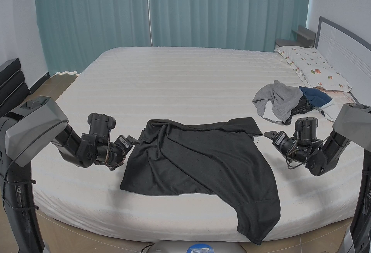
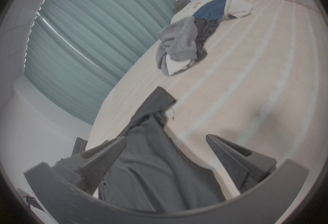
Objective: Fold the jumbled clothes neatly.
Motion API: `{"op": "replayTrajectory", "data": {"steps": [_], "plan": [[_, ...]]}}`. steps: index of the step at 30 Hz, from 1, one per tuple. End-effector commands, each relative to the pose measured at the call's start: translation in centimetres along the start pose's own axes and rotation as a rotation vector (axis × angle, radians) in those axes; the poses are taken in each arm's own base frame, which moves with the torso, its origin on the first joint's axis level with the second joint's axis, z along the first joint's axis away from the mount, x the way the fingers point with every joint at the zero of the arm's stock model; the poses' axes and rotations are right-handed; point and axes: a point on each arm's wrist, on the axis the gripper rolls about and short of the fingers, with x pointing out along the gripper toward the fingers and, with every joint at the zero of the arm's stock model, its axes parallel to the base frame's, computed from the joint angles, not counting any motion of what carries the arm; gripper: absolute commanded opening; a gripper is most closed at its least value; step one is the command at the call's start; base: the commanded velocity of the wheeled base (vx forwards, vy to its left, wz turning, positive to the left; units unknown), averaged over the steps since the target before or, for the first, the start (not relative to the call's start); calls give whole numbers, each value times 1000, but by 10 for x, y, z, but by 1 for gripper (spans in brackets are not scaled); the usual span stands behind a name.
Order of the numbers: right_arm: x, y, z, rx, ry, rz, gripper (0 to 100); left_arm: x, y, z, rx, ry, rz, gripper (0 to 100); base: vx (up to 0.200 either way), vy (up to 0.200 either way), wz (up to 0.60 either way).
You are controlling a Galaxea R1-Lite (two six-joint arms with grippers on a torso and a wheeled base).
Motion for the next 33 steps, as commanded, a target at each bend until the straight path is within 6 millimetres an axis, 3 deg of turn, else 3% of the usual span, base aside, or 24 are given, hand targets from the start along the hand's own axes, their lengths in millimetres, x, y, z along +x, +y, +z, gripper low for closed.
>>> {"op": "replayTrajectory", "data": {"steps": [1,6,10,16,26,27,33], "plan": [[-26,-27,-26,43,108,-24,100,-22,29,-23,56,-13,-21,100,0,0,0],[-24,-42,-41,50,146,-52,100,-27,49,-37,135,22,55,100,0,0,0],[-25,-42,-40,49,138,-43,100,-19,57,-40,133,25,93,100,0,0,0],[-27,-44,-43,44,143,-46,100,-9,52,-38,137,-2,71,100,0,0,0],[-24,-42,-44,37,145,-38,100,-2,50,-50,199,4,93,100,0,0,0],[-24,-42,-44,37,145,-38,100,-2,50,-51,201,5,94,0,0,0,0],[-21,-46,-47,26,147,-46,100,4,49,-59,221,-13,123,0,0,0,0]]}}
